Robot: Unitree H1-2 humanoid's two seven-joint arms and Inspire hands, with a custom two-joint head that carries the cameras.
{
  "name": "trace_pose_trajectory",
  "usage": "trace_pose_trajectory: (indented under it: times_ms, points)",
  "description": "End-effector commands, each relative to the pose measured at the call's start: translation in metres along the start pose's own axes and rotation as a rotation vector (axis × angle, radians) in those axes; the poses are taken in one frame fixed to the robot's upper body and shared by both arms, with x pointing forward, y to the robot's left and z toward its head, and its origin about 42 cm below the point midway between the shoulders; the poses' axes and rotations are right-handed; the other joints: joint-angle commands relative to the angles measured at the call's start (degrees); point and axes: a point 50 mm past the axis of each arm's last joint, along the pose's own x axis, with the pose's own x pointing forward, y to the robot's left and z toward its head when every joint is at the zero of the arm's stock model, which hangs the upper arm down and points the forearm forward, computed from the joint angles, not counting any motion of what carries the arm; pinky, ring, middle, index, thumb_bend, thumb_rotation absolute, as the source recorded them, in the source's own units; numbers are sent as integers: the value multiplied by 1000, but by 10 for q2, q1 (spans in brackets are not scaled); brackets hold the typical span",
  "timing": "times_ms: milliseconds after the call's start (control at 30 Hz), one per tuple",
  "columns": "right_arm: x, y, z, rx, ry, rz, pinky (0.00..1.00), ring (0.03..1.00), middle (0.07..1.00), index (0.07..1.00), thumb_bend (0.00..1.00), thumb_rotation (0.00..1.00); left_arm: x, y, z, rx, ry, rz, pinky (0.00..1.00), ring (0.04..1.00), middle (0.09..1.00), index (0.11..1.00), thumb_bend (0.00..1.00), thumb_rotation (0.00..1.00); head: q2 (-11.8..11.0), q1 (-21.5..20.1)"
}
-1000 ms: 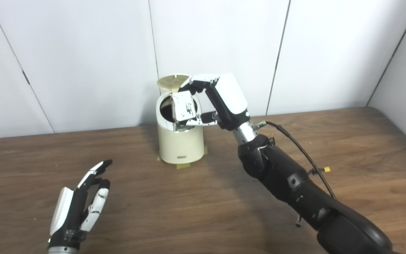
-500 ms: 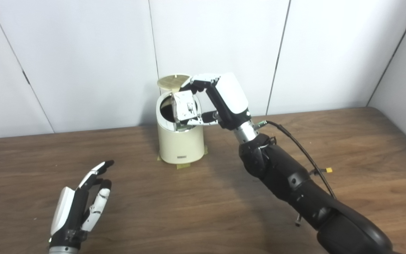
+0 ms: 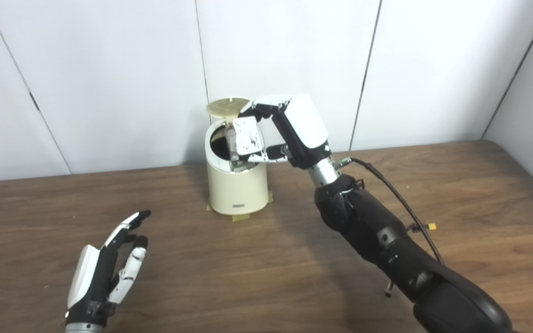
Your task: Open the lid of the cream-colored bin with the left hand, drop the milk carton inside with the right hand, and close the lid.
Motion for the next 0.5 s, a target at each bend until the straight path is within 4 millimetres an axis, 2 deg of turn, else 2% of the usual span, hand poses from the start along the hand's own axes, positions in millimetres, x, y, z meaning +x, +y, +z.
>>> trace_pose_trajectory:
  times_ms: [0, 233, 467]
  points:
    - [26, -15, 2, -5, -40, -83, 398, 449, 474, 487, 520, 0, -2, -8, 3, -16, -22, 16, 785, 865, 878, 859, 399, 1000, 0, 0]
    - [28, -14, 3, -17, -49, -104, 399, 451, 474, 487, 520, 0, -2, -9, 4, -17, -26, 19, 778, 860, 873, 854, 382, 1000, 0, 1]
    - [28, -13, 4, -26, -24, -130, 356, 429, 453, 505, 519, 0, -3, -9, 3, -13, -26, 17, 782, 864, 879, 857, 373, 1000, 0, 1]
